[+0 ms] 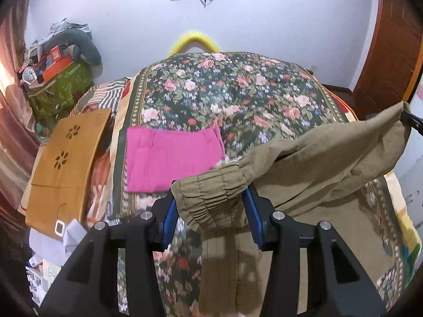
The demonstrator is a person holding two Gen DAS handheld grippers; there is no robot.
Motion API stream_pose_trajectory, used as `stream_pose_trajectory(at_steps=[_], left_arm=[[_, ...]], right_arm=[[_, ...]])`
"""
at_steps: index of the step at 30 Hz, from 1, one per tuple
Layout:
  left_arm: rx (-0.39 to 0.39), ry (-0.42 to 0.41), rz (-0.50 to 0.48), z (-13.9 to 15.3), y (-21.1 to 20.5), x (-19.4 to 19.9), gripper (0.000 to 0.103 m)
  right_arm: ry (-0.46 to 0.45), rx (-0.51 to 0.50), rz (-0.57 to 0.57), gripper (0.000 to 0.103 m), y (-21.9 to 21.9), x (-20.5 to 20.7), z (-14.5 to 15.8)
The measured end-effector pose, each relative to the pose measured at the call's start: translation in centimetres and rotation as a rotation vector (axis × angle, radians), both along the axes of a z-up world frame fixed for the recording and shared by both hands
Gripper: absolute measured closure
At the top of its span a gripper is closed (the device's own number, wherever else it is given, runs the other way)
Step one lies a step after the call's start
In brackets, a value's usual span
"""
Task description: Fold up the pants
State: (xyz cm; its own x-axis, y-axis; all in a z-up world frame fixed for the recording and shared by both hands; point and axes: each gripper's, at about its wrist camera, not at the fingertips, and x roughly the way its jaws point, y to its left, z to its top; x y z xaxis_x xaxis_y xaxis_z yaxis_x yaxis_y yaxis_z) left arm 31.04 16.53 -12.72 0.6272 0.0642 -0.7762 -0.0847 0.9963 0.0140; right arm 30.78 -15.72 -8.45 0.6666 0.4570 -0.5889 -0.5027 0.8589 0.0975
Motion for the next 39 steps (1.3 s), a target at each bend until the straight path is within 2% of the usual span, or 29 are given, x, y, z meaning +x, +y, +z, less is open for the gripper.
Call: stream_pose_trajectory(at_steps=[9,18,29,34,36,39], left_arm=[[0.023,0.028,-0.009,-2.4,-0.8,-5.0,0.058],[0.044,0.068,-0.004,-4.8,-1.5,-9.0,0.058],[0.029,0.110,0.007,-6.6,-0.9,-12.3,0.058],[0.049,0.122,0.006,-6.7,-1.1,-13.7,0.058],[0.063,0.117,0.001,-6.3,-1.4,-14.1,0.056],[0.094,0.100,-0.006,-5.5,-2.2,-14.4,0.037]], right_arm=[[0.065,-0.005,0.011,0.093,-1.0,-7.2,-3.4],[0.151,-0.042,0.012,0.093,-0.9,-12.2,-7.3],[0.236,-0.061,-0.015,0.088,-1.0,-15.2,-10.3],[0.280,-0.052,-0.036,0.087,-1.9,-16.5,-10.9],[0.277,-0.048,-0.045,0.087,-2.3,-17.0,-10.6],[0.271,-0.048,-0.059,0.085,-2.5,-17.5,-9.9]])
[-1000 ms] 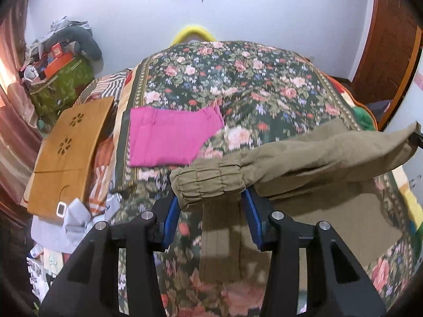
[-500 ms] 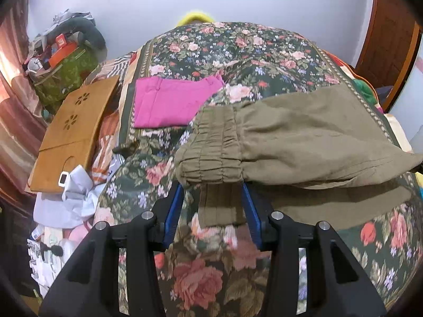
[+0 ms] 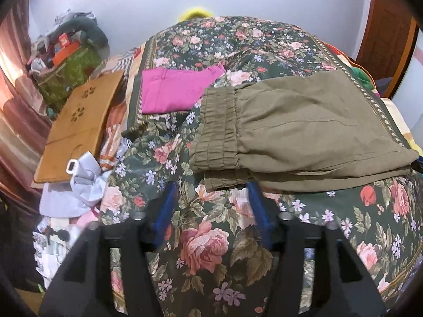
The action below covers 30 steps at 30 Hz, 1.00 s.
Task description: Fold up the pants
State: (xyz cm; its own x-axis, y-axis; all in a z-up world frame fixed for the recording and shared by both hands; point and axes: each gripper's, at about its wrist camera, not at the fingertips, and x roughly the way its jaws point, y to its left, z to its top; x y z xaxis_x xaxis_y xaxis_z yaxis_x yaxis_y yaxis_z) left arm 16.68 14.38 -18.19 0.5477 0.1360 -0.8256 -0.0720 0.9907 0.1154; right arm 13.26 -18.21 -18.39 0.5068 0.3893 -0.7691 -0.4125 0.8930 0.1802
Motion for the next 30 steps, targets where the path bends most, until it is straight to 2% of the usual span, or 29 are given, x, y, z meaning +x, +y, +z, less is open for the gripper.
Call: stream_pose_trajectory(at_steps=[1,2,4,7,10,13,18,24,30], left_arm=[[0.010,-0.009,-0.005,0.3,-0.3,-0.1,0.028],[0.019,-0.018,-0.011,0.6,-0.5,-0.1,0.024],[0.044,-0.032,-0.031,1.2,-1.2,-0.1,0.015],[0.095,-0.040,-0.068,1.6,-2.4,0.3,0.009],[0.151,-0.037,-0.116,1.2,-3.6,0.8,0.006],[0.202,-0.004,-0.173,0.2,-4.9,1.6,0.006],[0.236,0.041,-0.264,-1.6,-6.8,2.6,0.006],[0.293,0.050,-0.335,-2.6,-9.0,4.0,0.006],[0.225,0.011,-0.337,-0.8,-8.7,5.0,0.006]], right_arm=[[-0.007,-0.004,-0.002,0.083,0.0,-0.1,0.3],[-0.017,-0.008,-0.002,0.082,0.0,-0.3,0.6],[-0.042,-0.013,-0.005,0.070,0.1,-0.6,1.3],[-0.097,-0.017,-0.004,0.053,0.5,-1.0,2.6],[-0.120,-0.012,0.024,0.045,1.6,-0.9,3.2],[-0.117,-0.007,0.068,0.043,3.1,-0.5,3.0],[-0.083,-0.019,0.143,0.043,6.0,0.4,1.9],[-0.053,-0.053,0.224,0.043,9.1,1.4,0.5],[-0.053,-0.078,0.317,0.043,12.3,2.3,0.2]])
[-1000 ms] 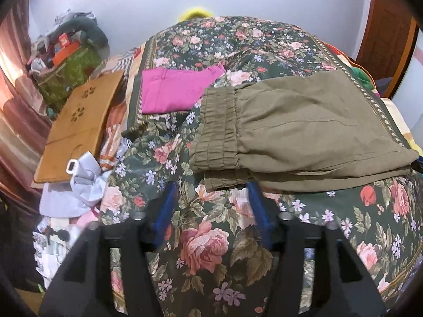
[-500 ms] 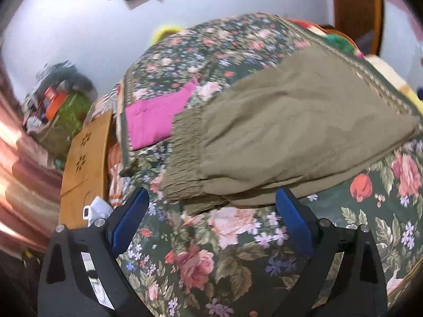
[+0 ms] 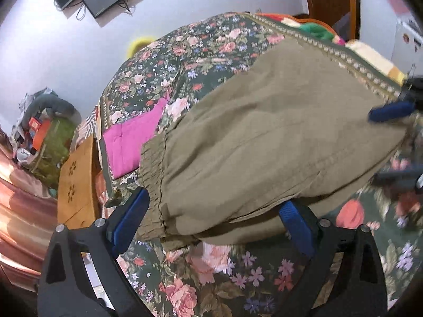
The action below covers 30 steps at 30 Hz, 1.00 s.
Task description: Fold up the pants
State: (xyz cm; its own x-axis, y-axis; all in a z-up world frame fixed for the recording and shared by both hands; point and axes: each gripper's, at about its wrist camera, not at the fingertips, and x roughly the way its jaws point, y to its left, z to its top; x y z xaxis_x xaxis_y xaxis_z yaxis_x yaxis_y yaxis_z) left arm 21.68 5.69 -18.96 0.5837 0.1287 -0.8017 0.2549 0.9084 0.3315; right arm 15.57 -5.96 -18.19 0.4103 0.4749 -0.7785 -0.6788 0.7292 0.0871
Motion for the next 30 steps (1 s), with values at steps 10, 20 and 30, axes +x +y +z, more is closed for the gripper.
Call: stream_pose_trajectory(at_steps=[10,20,30], left_arm=[[-0.162,0.042,0.013,0.8,1.3,0.0,0.027],[-0.090,0.036,-0.001,-0.7,0.4,-1.5,0.086],[-0.192,0.114,0.061,-1.6,1.9,-2.6,0.075]], right_arm=[[-0.086,-0.045,0.109,0.086,3.2,0.6,0.2],[-0.090,-0.008,0.101,0.095,2.9,-0.3,0.8],[-0.024,-0.005,0.073,0.085,2.4,-0.9,0.1]])
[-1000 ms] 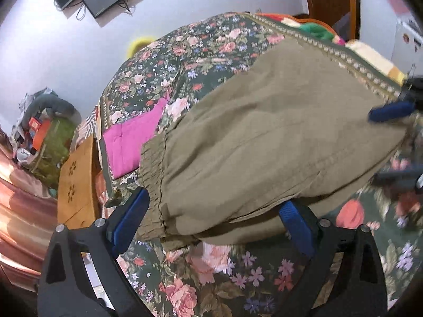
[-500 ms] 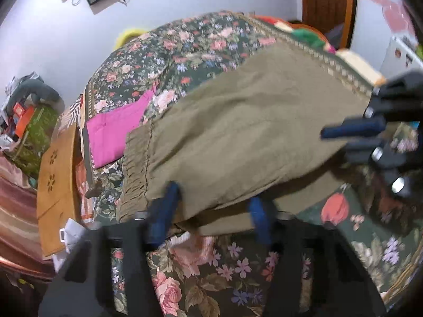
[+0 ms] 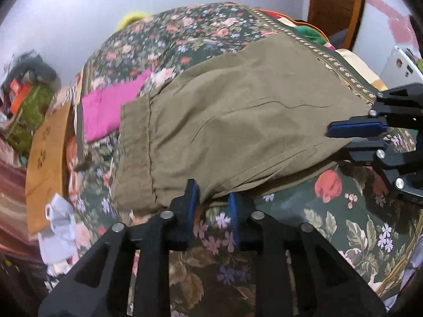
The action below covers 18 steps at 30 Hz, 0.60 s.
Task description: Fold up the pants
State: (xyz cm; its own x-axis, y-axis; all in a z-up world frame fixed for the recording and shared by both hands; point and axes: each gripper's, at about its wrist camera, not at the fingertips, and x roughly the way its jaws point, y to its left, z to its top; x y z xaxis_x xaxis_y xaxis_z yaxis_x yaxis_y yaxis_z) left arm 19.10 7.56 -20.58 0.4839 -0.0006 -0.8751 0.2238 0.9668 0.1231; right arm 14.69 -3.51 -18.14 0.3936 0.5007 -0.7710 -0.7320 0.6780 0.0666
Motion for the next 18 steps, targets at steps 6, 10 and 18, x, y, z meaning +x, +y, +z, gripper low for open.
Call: stream_pose_trajectory(at_steps=[6,10,18], left_arm=[[-0.070,-0.028,0.071,1.6,2.5,-1.5,0.055],[-0.101,-0.076,0.126,3.6,4.5,-1.9,0.043],[-0.132,-0.110,0.212,4.8,6.9,1.0,0.036]], right_arm=[[0.056,0.077,-0.041,0.070,-1.8,-0.5,0.8],[0.088,0.147,-0.101,0.070,-3.1,0.0,1.4],[0.153,0.194,-0.187,0.070,-2.7,2.7,1.0]])
